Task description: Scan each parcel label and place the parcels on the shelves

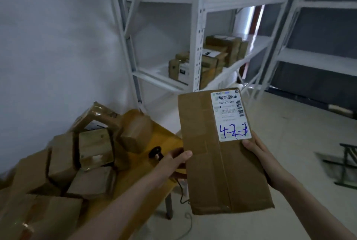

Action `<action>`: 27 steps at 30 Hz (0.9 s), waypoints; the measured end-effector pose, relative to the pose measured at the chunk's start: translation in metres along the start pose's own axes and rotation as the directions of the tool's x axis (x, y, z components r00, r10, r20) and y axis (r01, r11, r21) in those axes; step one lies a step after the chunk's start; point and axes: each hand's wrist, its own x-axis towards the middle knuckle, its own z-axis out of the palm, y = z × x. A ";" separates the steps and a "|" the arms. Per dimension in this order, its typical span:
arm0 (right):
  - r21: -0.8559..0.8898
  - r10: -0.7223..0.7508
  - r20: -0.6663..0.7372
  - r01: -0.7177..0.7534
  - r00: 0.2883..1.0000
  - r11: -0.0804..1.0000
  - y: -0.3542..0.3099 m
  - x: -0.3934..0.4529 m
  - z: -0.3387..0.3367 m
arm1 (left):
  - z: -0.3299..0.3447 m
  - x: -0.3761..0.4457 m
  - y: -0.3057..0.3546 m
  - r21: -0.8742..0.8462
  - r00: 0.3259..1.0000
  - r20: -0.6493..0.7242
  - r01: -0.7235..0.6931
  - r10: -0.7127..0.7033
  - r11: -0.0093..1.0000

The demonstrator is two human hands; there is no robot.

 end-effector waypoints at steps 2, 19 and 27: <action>0.018 -0.015 -0.058 0.016 0.998 1.000 -0.012 -0.004 -0.026 | 0.027 0.015 0.016 0.035 0.999 0.039 -0.021 0.019 0.999; 0.053 0.050 -0.198 -0.040 0.979 0.998 -0.088 0.068 -0.246 | 0.212 0.180 0.131 0.035 0.992 0.120 -0.044 0.039 0.998; 0.089 0.130 -0.169 -0.116 0.977 0.989 -0.089 0.119 -0.318 | 0.255 0.258 0.155 0.006 0.991 0.136 -0.011 0.010 1.000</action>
